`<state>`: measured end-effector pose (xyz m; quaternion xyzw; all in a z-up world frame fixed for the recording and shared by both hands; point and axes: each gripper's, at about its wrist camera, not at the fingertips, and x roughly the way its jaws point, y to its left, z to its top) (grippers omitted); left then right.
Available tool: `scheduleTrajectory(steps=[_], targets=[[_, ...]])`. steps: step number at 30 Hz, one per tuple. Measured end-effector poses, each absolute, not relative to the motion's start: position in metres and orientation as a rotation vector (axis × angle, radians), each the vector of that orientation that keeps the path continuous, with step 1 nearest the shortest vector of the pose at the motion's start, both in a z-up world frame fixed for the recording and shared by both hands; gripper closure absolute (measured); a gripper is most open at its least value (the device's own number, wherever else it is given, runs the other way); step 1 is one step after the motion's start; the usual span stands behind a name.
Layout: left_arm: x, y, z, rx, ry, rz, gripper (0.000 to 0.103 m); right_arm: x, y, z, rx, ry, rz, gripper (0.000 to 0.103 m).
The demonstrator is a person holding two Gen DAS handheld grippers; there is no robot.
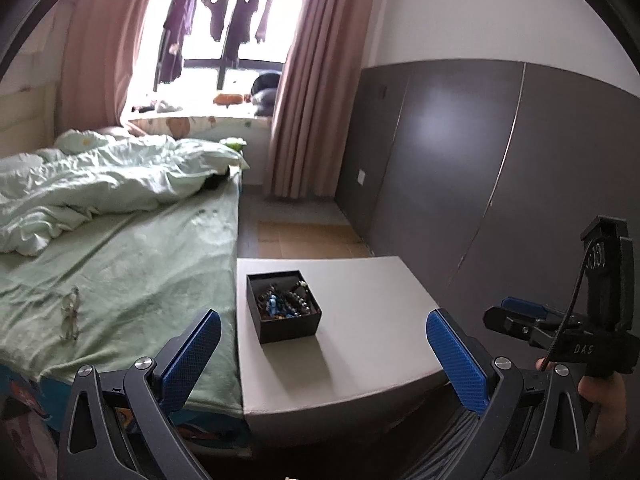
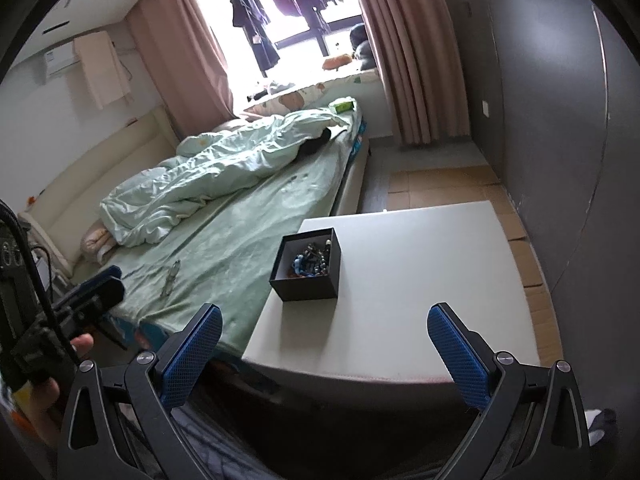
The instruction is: Organize jewelry
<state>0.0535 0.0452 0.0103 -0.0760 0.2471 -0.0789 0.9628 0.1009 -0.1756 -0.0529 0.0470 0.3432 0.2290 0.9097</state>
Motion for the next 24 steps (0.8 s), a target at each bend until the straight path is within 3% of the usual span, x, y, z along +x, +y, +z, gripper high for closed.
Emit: scheduleTrajectory(steps=[24], targets=[[-0.007,0.04,0.018,-0.113,0.438,-0.145,0.0,0.04,-0.19,-0.039,0.083,0.621,0.452,0.0]])
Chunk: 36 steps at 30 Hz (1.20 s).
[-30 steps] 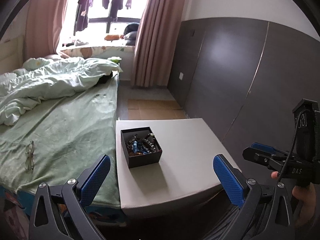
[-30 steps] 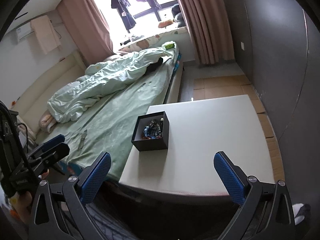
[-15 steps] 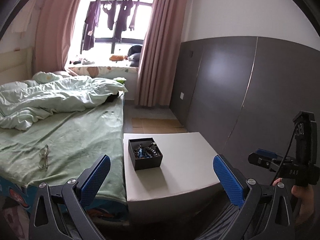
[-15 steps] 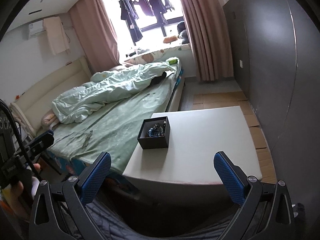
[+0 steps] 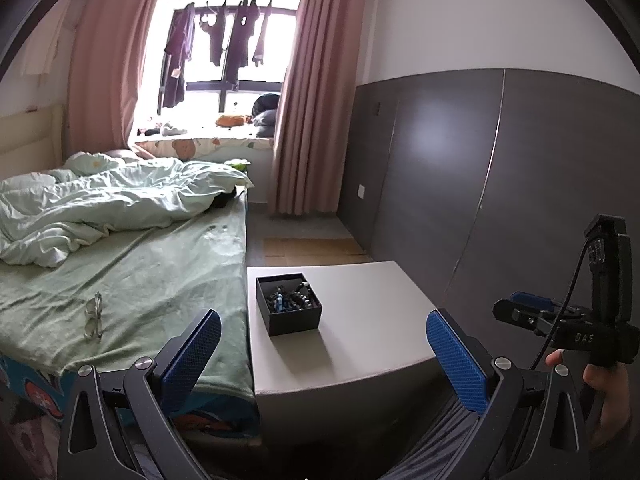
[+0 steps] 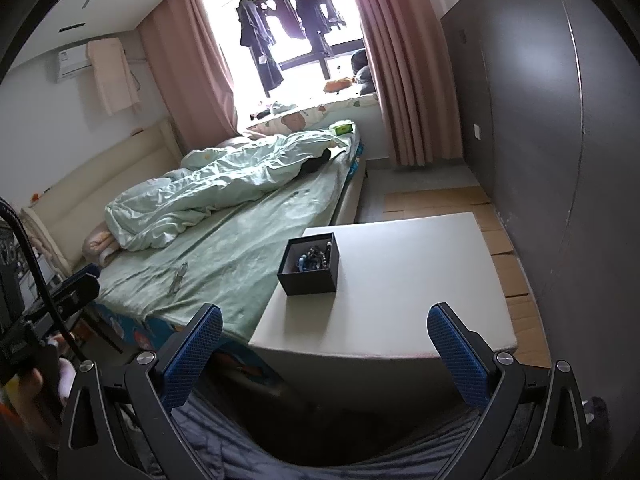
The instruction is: Organize jewelry
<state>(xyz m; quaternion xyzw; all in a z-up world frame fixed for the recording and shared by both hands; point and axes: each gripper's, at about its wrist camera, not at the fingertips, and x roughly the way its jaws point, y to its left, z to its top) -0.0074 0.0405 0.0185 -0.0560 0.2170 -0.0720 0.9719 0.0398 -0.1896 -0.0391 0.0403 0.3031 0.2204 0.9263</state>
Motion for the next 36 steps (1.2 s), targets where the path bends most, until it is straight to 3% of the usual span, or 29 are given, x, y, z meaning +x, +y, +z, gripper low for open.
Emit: scheduleTrajectory(steps=[36], targets=[[-0.015,0.029,0.022,-0.087,0.455,-0.146,0.0,0.035,-0.188,-0.038,0.056,0.626,0.421,0.0]])
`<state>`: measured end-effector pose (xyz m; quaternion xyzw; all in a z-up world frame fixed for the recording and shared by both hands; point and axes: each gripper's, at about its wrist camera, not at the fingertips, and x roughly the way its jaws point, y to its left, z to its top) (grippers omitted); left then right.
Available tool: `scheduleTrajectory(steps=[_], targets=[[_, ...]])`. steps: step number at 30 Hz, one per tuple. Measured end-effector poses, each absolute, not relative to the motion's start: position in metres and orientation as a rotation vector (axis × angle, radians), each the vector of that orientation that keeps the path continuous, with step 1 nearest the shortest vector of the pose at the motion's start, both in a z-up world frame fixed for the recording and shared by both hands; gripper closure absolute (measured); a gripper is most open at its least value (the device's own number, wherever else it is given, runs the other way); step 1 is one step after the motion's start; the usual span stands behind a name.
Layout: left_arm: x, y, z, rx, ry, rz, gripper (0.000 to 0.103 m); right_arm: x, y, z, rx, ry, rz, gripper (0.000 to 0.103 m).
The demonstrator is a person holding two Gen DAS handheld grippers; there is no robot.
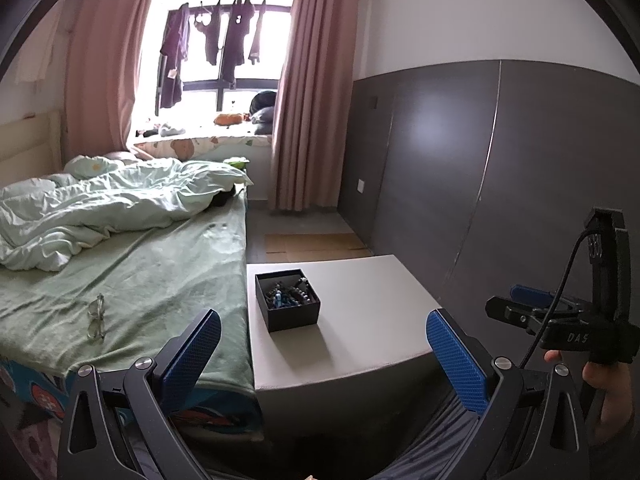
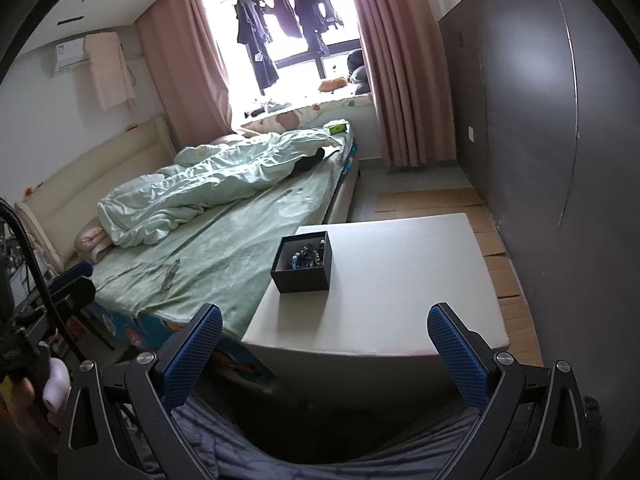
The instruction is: Organize jewelry
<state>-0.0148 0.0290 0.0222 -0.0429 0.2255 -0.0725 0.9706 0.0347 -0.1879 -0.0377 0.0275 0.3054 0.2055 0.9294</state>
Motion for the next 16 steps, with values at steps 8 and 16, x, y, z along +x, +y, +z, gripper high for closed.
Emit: scheduleTrajectory(steps=[8,16], targets=[[-0.014,0.029,0.018,-0.057,0.441,-0.092,0.0,0.035,-0.186,-0.04,0.051,0.63,0.394,0.0],[0.006,0.029,0.007,-0.07,0.481,-0.115,0.0,0.035,-0.184,-0.045,0.048,0.625,0.384,0.0]])
